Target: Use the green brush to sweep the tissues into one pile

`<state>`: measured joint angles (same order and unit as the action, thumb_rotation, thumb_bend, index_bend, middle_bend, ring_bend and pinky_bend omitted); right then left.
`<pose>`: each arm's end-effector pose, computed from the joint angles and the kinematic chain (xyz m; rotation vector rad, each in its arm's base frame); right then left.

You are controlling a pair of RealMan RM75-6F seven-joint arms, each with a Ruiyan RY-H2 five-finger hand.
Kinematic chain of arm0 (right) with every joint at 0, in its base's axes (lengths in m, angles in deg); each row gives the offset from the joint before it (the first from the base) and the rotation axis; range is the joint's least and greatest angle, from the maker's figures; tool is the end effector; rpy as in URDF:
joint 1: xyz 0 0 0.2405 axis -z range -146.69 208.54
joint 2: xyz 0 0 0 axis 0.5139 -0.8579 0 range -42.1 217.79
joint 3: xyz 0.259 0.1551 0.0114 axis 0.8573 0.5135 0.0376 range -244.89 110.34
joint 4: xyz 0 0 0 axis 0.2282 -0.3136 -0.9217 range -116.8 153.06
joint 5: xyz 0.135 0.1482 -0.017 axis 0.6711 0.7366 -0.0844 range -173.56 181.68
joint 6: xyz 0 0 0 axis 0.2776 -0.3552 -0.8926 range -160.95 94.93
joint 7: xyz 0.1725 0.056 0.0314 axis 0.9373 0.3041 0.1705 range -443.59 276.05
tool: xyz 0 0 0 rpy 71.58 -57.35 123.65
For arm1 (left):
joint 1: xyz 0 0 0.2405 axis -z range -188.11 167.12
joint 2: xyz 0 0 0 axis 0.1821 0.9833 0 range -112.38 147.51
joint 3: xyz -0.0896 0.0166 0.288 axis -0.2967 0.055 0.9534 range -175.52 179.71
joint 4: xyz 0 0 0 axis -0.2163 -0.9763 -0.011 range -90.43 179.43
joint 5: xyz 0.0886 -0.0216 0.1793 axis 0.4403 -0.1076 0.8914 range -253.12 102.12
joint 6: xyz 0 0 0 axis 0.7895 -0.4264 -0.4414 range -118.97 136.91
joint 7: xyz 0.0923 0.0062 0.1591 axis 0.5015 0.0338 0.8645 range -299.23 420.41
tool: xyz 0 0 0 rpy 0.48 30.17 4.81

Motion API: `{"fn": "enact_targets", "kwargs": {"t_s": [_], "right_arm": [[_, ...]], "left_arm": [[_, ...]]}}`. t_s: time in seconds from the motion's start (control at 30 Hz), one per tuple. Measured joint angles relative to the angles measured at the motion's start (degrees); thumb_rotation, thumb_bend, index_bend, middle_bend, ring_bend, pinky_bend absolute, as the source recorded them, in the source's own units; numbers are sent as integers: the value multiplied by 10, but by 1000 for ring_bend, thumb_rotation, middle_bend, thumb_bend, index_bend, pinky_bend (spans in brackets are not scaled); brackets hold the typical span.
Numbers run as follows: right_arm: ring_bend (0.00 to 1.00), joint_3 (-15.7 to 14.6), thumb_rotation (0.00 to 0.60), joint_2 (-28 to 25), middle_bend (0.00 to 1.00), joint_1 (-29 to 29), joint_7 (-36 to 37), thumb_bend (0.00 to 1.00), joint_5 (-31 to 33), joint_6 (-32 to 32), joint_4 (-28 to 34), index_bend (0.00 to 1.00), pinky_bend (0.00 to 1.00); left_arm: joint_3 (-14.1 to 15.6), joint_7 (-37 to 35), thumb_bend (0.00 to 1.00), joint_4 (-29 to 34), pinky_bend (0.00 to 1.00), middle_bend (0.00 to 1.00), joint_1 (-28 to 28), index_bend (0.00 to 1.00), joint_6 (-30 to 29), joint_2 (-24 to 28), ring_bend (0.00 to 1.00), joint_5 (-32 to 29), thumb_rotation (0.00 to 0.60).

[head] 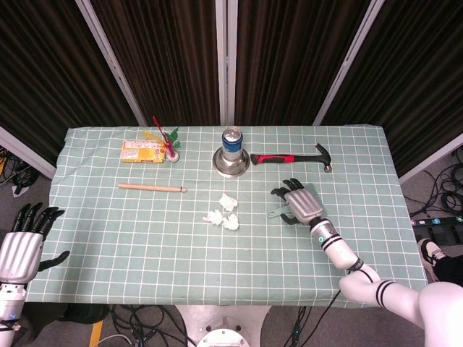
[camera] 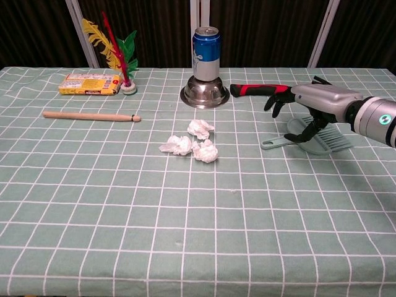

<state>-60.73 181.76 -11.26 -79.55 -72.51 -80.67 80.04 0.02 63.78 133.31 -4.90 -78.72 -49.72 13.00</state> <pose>-0.2351 -0.4324 -0.0470 1.9060 -1.0358 0.8693 -0.3446 0.2260 0.1747 -1.4275 -0.8056 -0.9118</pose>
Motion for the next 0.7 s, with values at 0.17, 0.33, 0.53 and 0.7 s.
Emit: {"fn": "enact_targets", "kwargs": {"t_s": [0.17, 0.33, 0.53, 0.7], "right_arm": [[0, 0, 600, -38, 134, 23, -3, 285, -4, -45, 57, 0, 0], [0, -11, 600, -126, 150, 82, -12, 286, -19, -138, 154, 14, 0], [0, -43, 600, -218, 103, 193, -6, 286, -44, -276, 233, 15, 0], [0, -76, 600, -257, 85, 281, 30, 291, -68, -369, 258, 15, 0]], "left_arm": [[0, -7, 0, -7, 60, 168, 1, 185, 4, -5, 63, -1, 600], [-2, -14, 0, -22, 61, 168, 3, 185, 9, -15, 63, -7, 600], [-8, -10, 0, -36, 60, 168, 8, 185, 16, -32, 63, -16, 600], [-11, 3, 0, -41, 61, 168, 12, 185, 21, -42, 63, -22, 600]]}}
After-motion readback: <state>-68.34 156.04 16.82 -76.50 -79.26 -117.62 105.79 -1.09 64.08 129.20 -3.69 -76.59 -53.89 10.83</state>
